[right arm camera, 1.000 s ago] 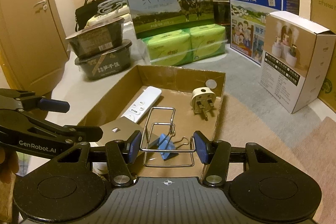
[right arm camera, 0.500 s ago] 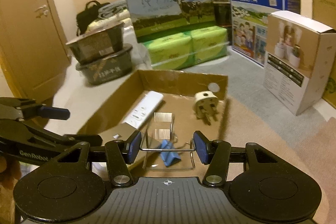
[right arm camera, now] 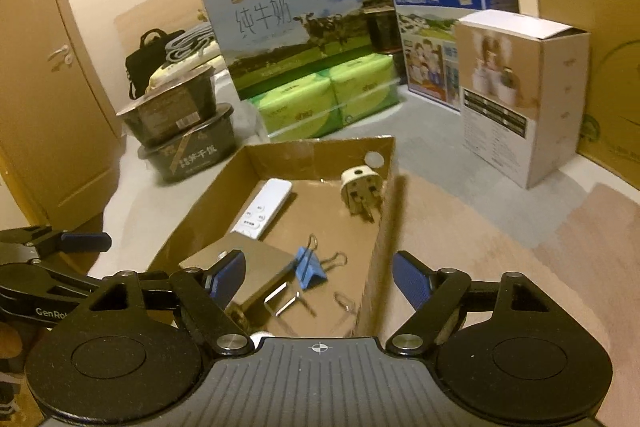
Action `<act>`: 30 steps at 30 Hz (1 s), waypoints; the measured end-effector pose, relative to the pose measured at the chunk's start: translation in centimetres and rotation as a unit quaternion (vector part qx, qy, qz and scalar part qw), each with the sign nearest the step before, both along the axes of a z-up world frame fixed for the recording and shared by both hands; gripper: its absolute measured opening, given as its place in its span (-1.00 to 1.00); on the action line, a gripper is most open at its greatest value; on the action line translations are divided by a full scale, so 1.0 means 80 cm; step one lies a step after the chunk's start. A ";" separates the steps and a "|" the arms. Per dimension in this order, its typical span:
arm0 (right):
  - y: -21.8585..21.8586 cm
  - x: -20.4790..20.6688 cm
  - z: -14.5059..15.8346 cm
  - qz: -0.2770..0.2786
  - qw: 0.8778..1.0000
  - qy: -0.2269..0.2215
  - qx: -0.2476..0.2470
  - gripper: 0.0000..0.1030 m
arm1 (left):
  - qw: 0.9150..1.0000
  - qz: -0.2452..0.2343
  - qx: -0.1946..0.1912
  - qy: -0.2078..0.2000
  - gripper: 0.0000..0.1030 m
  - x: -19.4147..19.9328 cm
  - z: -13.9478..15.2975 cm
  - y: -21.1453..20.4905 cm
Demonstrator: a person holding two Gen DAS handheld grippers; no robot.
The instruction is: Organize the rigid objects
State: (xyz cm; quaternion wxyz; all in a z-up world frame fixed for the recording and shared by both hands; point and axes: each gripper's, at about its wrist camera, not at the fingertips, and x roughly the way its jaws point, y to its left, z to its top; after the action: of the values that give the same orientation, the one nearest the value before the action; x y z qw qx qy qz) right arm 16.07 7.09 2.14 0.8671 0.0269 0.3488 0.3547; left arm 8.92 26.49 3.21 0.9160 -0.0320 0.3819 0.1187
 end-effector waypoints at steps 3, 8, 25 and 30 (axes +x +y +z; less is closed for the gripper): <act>-0.007 -0.018 0.008 0.003 1.000 0.001 -0.007 0.56 | 1.000 0.005 -0.007 -0.009 0.99 -0.019 0.010 -0.010; -0.019 -0.049 0.025 0.003 1.000 -0.002 -0.019 0.56 | 1.000 0.011 -0.008 -0.011 0.99 -0.050 0.025 -0.031; -0.075 -0.145 0.032 -0.016 0.999 0.003 -0.050 0.59 | 0.998 0.045 -0.030 -0.017 0.99 -0.155 0.039 -0.087; -0.091 -0.168 0.026 -0.025 0.998 0.010 -0.048 0.59 | 0.998 0.049 -0.034 -0.013 0.99 -0.175 0.034 -0.101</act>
State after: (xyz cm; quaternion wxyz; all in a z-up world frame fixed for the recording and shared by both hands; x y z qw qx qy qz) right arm 2.61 -0.20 4.24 0.8723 -0.0029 0.3736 0.3155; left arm -5.09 18.38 5.94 0.9126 -0.0830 0.3713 0.1496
